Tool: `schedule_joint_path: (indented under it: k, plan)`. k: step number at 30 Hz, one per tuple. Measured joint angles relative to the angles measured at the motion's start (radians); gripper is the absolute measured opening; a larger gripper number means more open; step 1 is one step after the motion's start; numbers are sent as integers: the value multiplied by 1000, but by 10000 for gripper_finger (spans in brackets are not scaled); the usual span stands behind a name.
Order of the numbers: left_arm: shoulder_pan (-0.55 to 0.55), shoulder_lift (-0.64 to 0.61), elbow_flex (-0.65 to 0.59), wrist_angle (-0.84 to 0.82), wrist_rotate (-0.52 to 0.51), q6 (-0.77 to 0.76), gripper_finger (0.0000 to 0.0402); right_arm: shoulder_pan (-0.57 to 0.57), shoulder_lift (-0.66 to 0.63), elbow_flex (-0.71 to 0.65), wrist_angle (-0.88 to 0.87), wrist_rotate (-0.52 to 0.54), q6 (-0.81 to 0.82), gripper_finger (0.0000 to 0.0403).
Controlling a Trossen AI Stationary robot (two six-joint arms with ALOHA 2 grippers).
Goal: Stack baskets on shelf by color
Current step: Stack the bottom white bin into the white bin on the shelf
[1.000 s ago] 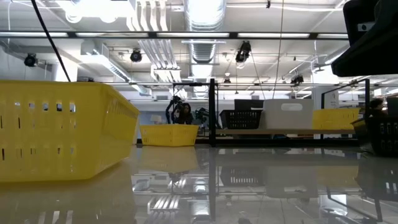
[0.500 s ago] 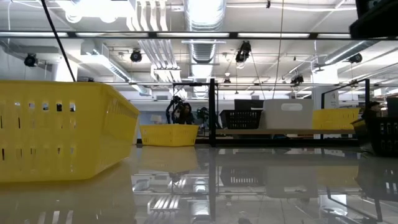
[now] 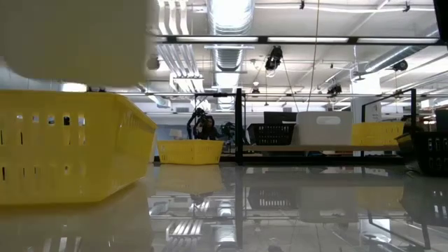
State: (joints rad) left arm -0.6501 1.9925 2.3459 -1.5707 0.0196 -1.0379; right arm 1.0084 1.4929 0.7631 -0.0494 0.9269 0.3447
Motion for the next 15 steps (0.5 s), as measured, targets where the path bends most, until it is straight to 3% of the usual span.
schedule_joint_path:
  k: [4,8,11,15]
  plan:
    - [108,-11,-2,-1,-116,276,0,10,0,0,-2,17,4,9]
    - [205,-4,-17,40,-325,558,0,23,0,0,-5,18,-1,9]
    - [265,13,-80,232,-449,749,0,41,-5,0,-11,18,-2,9]
    - [321,47,-203,589,-441,954,0,77,-21,0,-57,18,24,9]
